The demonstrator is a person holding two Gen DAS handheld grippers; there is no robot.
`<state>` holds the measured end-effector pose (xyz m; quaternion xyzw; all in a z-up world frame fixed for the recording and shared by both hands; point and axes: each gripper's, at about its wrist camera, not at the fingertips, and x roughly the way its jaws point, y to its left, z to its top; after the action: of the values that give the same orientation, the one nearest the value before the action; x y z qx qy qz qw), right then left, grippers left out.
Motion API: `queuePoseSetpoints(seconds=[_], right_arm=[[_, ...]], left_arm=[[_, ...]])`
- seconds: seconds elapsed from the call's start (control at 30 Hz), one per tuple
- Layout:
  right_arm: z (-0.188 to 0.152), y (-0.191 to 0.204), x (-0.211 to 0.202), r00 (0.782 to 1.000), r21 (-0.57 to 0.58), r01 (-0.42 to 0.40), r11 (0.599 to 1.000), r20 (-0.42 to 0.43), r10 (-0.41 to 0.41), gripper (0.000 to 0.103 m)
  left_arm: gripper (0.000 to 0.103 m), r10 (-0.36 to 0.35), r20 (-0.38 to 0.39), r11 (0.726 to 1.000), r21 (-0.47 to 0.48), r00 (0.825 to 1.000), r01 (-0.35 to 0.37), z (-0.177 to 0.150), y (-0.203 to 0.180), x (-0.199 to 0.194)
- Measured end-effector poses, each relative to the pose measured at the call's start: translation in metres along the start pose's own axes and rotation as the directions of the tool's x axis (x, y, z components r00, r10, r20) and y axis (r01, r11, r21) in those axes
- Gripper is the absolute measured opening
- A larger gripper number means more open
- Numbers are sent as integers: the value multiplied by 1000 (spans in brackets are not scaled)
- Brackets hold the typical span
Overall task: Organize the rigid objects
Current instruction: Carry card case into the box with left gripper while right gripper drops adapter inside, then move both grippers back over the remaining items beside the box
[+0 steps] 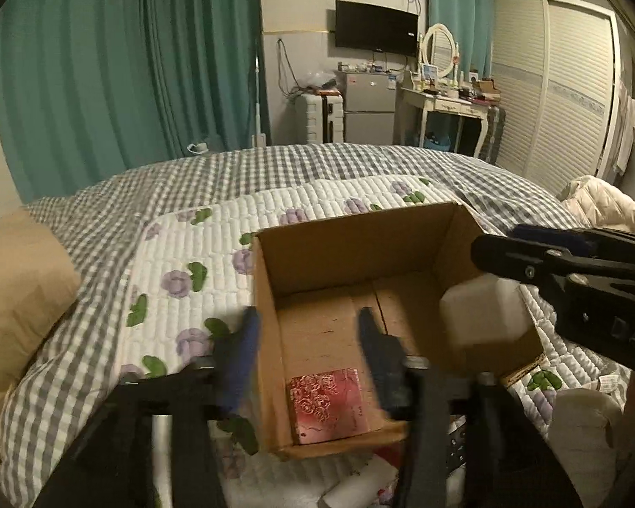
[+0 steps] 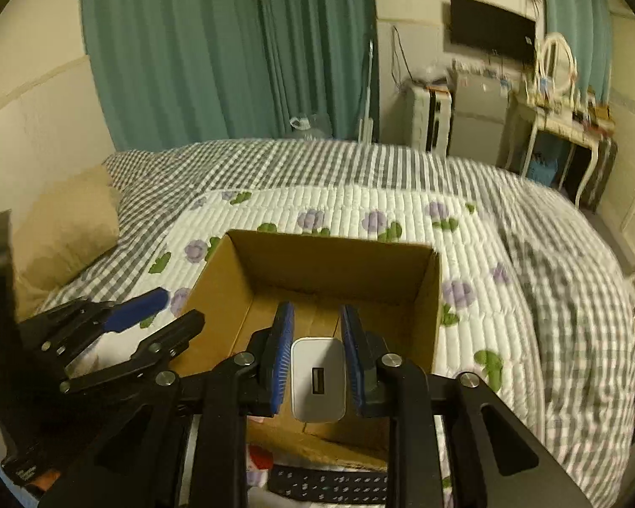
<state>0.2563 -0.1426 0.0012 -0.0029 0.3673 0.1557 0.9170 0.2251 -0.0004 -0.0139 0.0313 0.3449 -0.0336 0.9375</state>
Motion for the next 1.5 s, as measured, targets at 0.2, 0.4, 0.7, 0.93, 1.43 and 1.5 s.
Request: queuePoseSetpoints(seconds=[0.2, 0.4, 0.7, 0.93, 1.43, 1.5], right_arm=[[2, 10, -50, 997, -13, 37, 999, 67, -36, 68], [-5, 33, -143, 986, -54, 97, 994, 140, -89, 68], [-40, 77, -268, 963, -103, 136, 985, 249, -106, 78], [-68, 98, -262, 975, -80, 102, 992, 208, -84, 86], [-88, 145, -82, 998, 152, -9, 988, 65, -1, 94], [-90, 145, -55, 993, 161, 34, 986, 109, -52, 94]], left_arm=[[63, 8, 23, 1000, -5, 1000, -8, -3, 5, -38], [78, 20, 107, 1000, -13, 994, -19, -4, 7, -107], [98, 31, 173, 998, -52, 984, -22, -26, 18, -185], [103, 60, 119, 995, -85, 991, -50, -71, 35, -181], [103, 224, -47, 953, -198, 974, -229, -136, 89, -122], [103, 250, -66, 949, -183, 966, -258, -138, 92, -116]])
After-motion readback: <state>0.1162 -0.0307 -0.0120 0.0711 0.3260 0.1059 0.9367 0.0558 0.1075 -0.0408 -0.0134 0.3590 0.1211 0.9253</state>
